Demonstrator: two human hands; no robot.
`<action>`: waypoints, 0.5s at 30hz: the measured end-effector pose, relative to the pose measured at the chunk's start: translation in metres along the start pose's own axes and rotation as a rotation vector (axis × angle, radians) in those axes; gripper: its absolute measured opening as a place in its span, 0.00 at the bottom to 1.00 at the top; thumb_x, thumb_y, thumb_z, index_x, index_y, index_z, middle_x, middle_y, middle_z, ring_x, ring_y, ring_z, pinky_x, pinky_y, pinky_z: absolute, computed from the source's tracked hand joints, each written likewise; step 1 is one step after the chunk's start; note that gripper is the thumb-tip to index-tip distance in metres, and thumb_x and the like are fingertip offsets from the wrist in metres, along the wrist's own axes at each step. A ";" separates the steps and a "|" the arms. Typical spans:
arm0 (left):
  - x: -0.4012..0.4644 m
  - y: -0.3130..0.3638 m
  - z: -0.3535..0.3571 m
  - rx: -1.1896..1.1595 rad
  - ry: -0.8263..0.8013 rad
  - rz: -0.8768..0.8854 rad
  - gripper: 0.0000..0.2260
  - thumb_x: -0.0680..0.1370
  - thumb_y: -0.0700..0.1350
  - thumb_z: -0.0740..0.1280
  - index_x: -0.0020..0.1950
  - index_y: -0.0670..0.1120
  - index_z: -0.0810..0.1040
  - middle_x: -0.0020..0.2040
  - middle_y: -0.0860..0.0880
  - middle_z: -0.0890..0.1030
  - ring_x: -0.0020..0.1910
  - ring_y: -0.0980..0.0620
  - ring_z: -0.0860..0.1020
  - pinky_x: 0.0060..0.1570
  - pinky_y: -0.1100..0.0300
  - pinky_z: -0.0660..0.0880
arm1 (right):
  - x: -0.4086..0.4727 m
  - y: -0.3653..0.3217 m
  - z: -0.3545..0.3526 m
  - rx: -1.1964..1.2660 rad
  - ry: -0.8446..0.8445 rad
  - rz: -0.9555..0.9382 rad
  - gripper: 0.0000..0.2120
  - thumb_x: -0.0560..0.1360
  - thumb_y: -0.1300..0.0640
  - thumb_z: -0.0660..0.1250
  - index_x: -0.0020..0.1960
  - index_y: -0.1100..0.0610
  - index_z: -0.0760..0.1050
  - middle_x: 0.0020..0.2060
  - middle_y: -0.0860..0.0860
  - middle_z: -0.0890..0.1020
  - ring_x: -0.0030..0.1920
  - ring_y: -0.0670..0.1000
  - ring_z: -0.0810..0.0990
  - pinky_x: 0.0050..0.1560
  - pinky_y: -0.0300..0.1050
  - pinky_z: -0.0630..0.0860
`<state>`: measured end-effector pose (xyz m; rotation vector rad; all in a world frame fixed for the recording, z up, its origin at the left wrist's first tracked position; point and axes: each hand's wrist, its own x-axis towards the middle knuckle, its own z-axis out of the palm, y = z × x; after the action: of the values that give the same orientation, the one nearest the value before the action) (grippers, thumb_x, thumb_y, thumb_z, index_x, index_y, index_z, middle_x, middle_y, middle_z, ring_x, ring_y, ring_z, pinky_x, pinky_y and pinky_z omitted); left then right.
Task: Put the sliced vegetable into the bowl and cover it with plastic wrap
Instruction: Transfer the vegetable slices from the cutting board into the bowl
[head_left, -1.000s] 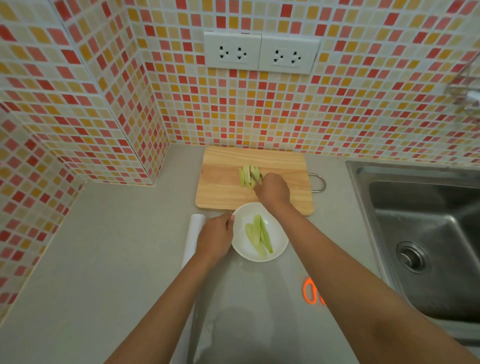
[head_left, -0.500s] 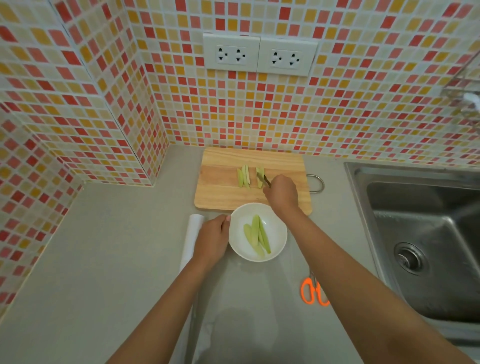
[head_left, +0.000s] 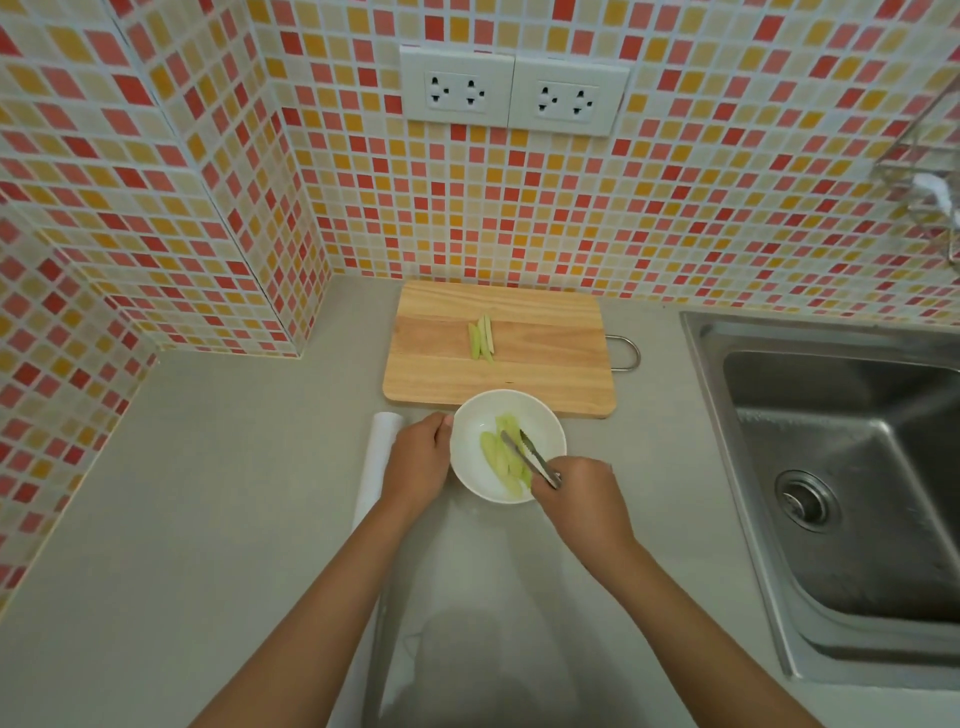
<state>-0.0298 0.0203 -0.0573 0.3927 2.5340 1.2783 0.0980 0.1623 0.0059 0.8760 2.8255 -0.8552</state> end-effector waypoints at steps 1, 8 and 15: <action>0.000 0.000 0.000 0.000 0.000 -0.001 0.15 0.82 0.48 0.56 0.37 0.48 0.73 0.30 0.55 0.75 0.31 0.57 0.72 0.31 0.62 0.66 | 0.002 -0.002 -0.002 0.002 0.023 -0.002 0.14 0.75 0.56 0.64 0.34 0.64 0.72 0.27 0.54 0.69 0.31 0.55 0.67 0.32 0.46 0.63; 0.000 0.001 0.000 0.000 -0.009 -0.007 0.16 0.82 0.49 0.56 0.36 0.49 0.72 0.30 0.55 0.75 0.30 0.58 0.71 0.31 0.62 0.65 | 0.086 -0.044 -0.018 0.148 0.131 -0.003 0.19 0.73 0.57 0.65 0.26 0.56 0.63 0.23 0.49 0.67 0.26 0.51 0.67 0.25 0.42 0.57; 0.000 0.000 0.000 0.030 -0.013 -0.005 0.16 0.82 0.49 0.55 0.39 0.45 0.75 0.31 0.54 0.76 0.31 0.57 0.73 0.32 0.61 0.67 | 0.148 -0.063 0.007 -0.006 0.043 0.025 0.12 0.73 0.63 0.64 0.32 0.60 0.70 0.27 0.50 0.69 0.34 0.56 0.73 0.24 0.40 0.58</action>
<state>-0.0298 0.0202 -0.0569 0.3997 2.5441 1.2330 -0.0598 0.1902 -0.0009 0.9386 2.8450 -0.8341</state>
